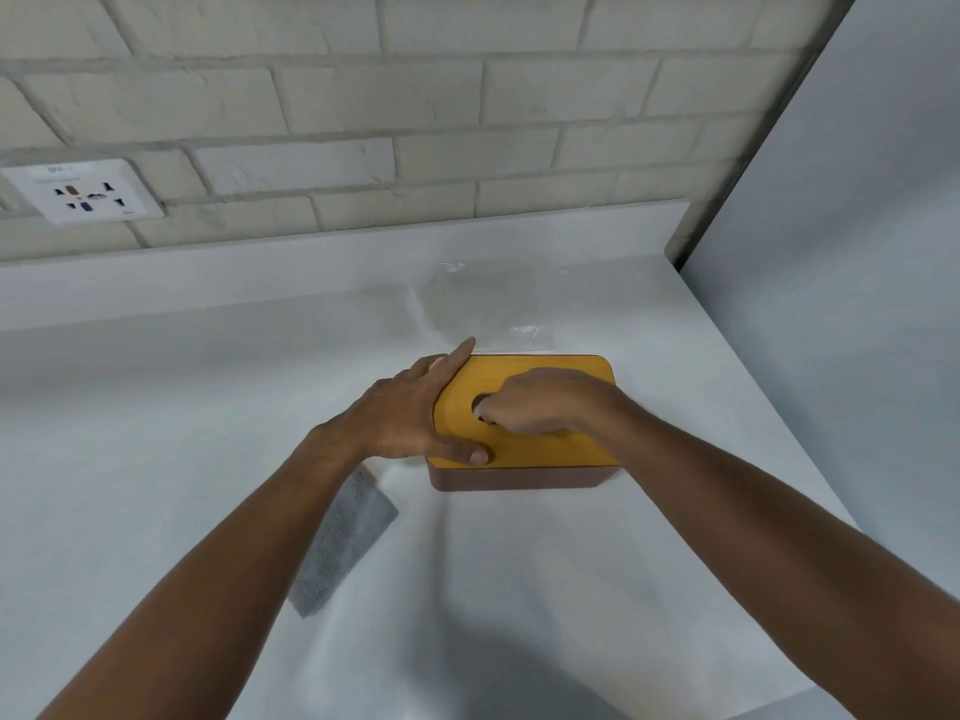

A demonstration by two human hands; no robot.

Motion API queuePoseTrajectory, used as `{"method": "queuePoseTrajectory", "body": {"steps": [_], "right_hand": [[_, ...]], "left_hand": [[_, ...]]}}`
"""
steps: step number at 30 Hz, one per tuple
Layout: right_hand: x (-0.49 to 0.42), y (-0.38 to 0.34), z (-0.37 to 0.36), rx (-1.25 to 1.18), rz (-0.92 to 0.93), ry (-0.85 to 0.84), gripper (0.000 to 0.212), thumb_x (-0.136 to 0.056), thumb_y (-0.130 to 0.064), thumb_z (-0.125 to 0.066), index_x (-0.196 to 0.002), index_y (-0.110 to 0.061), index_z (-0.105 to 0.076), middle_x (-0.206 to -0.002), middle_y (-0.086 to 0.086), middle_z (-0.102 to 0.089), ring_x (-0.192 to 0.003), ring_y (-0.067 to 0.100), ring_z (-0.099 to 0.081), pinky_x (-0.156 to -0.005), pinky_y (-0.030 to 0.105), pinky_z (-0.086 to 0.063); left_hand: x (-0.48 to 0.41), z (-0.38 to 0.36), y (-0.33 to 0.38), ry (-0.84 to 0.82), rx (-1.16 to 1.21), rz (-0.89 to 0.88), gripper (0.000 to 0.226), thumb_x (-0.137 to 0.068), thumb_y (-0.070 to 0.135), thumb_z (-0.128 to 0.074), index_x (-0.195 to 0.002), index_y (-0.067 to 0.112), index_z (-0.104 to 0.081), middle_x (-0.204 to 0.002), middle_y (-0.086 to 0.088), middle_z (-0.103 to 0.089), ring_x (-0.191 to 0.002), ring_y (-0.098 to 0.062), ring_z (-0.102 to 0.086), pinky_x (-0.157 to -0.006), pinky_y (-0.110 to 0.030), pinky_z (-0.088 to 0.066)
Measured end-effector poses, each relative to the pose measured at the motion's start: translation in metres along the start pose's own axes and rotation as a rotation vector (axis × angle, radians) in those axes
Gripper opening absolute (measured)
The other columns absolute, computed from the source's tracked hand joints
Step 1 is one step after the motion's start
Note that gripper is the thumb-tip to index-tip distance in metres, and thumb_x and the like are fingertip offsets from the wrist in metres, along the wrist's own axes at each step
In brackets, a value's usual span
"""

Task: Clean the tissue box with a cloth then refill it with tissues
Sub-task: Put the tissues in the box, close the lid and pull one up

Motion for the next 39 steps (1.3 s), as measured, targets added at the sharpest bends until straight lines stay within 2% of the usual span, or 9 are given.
{"method": "queuePoseTrajectory", "body": {"steps": [3, 6, 10, 15, 19, 23, 31, 35, 39], "right_hand": [[0.000, -0.004, 0.002, 0.054, -0.009, 0.043, 0.033, -0.099, -0.047, -0.032, -0.096, -0.019, -0.051, -0.078, 0.002, -0.051, -0.086, 0.024, -0.053, -0.080, 0.039, -0.039], [0.005, -0.004, 0.007, 0.058, 0.009, 0.113, 0.034, -0.098, -0.046, -0.035, -0.093, -0.019, -0.055, -0.083, 0.001, -0.054, -0.083, 0.021, -0.052, -0.075, 0.036, -0.038], [0.020, 0.011, 0.018, -0.156, 0.001, 0.127, 0.034, -0.086, -0.043, -0.050, -0.064, -0.017, -0.054, -0.063, 0.002, -0.059, -0.060, 0.019, -0.055, -0.058, 0.031, -0.036], [0.043, 0.036, 0.043, -0.485, 0.064, 0.083, 0.023, -0.086, -0.038, -0.062, -0.082, -0.020, -0.075, -0.052, 0.000, -0.056, -0.042, 0.007, -0.049, -0.057, 0.026, -0.035], [0.041, 0.042, 0.055, -0.556, 0.160, 0.142, 0.017, -0.084, -0.032, -0.070, -0.088, -0.018, -0.079, -0.059, -0.005, -0.064, -0.058, 0.013, -0.050, -0.059, 0.025, -0.040], [0.037, 0.039, 0.060, -0.608, 0.261, 0.237, 0.020, -0.080, -0.011, -0.077, -0.096, -0.022, -0.080, -0.083, -0.012, -0.076, -0.078, 0.002, -0.070, -0.074, 0.017, -0.053], [0.038, 0.035, 0.083, -0.548, 0.353, 0.511, 0.021, -0.081, -0.016, -0.077, -0.098, -0.029, -0.074, -0.082, -0.014, -0.072, -0.085, -0.001, -0.068, -0.083, 0.024, -0.053], [0.036, 0.024, 0.083, -0.326, 0.364, 0.489, 0.024, -0.084, -0.019, -0.075, -0.107, -0.026, -0.076, -0.083, -0.022, -0.066, -0.084, -0.002, -0.063, -0.076, 0.015, -0.046], [0.030, 0.015, 0.086, -0.047, 0.340, 0.425, 0.014, -0.083, -0.029, -0.077, -0.097, -0.033, -0.078, -0.081, -0.022, -0.068, -0.086, 0.003, -0.065, -0.078, 0.027, -0.052]], "left_hand": [[0.002, 0.000, 0.001, -0.010, 0.005, 0.011, 0.135, -0.055, 0.089, -0.071, -0.154, 0.059, 0.016, -0.169, 0.007, -0.020, -0.148, -0.026, -0.038, -0.113, -0.047, -0.038], [0.003, 0.001, 0.000, -0.013, 0.010, 0.021, 0.135, -0.058, 0.087, -0.073, -0.155, 0.058, 0.016, -0.170, 0.007, -0.019, -0.149, -0.026, -0.036, -0.114, -0.048, -0.038], [0.003, 0.002, 0.000, -0.004, -0.029, 0.019, 0.133, -0.064, 0.086, -0.074, -0.157, 0.054, 0.017, -0.170, 0.006, -0.020, -0.148, -0.025, -0.036, -0.113, -0.047, -0.039], [0.000, 0.004, 0.002, 0.025, -0.092, 0.008, 0.131, -0.062, 0.094, -0.064, -0.159, 0.051, 0.013, -0.171, 0.004, -0.017, -0.151, -0.026, -0.032, -0.116, -0.047, -0.033], [-0.001, 0.022, 0.010, 0.167, -0.104, -0.008, 0.126, -0.054, 0.106, -0.041, -0.161, 0.053, 0.000, -0.173, -0.002, -0.013, -0.155, -0.031, -0.024, -0.122, -0.054, -0.024], [-0.008, 0.027, 0.025, 0.145, -0.191, -0.047, 0.132, -0.058, 0.101, -0.054, -0.162, 0.045, 0.005, -0.168, 0.002, -0.030, -0.145, -0.029, -0.041, -0.114, -0.051, -0.037], [-0.011, 0.017, 0.027, 0.127, -0.217, -0.058, 0.137, -0.054, 0.104, -0.044, -0.164, 0.039, 0.006, -0.167, 0.001, -0.033, -0.145, -0.029, -0.041, -0.116, -0.052, -0.035], [-0.009, 0.018, 0.026, 0.119, -0.184, -0.070, 0.137, -0.056, 0.102, -0.049, -0.164, 0.037, 0.006, -0.168, 0.003, -0.031, -0.147, -0.028, -0.039, -0.118, -0.052, -0.033], [-0.006, 0.018, 0.022, 0.109, -0.149, -0.058, 0.144, -0.055, 0.100, -0.059, -0.164, 0.035, 0.009, -0.168, 0.003, -0.030, -0.148, -0.027, -0.037, -0.119, -0.050, -0.031]]}}
Point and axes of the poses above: each hand's wrist, its own x-axis away from the middle knuckle, its own z-axis out of the back of the hand, y = z × x, the point moved 10 cm from there along -x, towards the middle knuckle
